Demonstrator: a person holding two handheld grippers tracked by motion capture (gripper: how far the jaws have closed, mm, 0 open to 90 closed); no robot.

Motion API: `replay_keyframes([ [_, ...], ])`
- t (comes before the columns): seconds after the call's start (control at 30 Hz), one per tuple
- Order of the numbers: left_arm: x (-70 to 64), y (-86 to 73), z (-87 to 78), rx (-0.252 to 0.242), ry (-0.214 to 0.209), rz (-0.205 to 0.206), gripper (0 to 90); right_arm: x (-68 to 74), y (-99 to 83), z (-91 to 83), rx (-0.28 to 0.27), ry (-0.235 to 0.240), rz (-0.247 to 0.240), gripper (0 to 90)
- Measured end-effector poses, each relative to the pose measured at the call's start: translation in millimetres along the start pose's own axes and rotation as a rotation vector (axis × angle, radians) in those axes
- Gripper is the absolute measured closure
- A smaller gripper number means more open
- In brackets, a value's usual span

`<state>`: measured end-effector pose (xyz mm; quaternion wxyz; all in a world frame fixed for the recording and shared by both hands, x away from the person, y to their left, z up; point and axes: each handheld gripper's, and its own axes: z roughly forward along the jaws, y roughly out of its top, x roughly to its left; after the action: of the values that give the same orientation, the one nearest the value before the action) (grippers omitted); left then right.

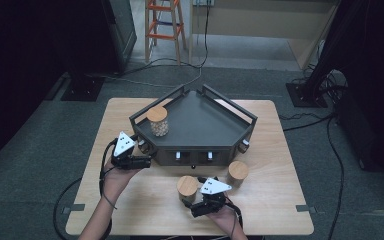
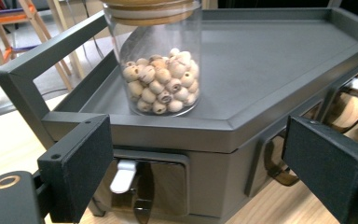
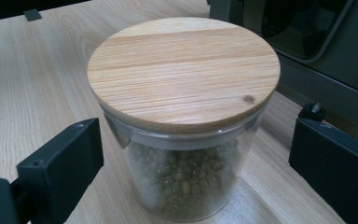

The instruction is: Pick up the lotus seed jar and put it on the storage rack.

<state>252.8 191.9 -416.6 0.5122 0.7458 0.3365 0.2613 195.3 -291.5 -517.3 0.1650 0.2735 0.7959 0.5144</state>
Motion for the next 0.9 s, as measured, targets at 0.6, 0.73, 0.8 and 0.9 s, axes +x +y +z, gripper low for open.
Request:
replay_keyframes([
  [0.6,-8.2,-14.3,-8.6,0.001,0.009,0.001,8.9,0.3,-0.3,0.0,-0.001,-0.001,-0.004,2.8],
  [0.73,-11.2,-20.3,-11.6,0.000,0.020,0.006,8.9,-0.2,-0.6,-0.2,-0.003,-0.001,0.014,5.9],
  [0.8,-11.9,-22.6,-13.0,-0.002,0.022,0.006,8.9,0.3,-0.7,-0.3,-0.003,-0.003,0.012,5.9],
  [0.9,-11.2,-25.0,-15.4,-0.006,0.022,0.000,8.9,0.5,-0.9,-0.3,-0.005,-0.002,0.007,5.9],
])
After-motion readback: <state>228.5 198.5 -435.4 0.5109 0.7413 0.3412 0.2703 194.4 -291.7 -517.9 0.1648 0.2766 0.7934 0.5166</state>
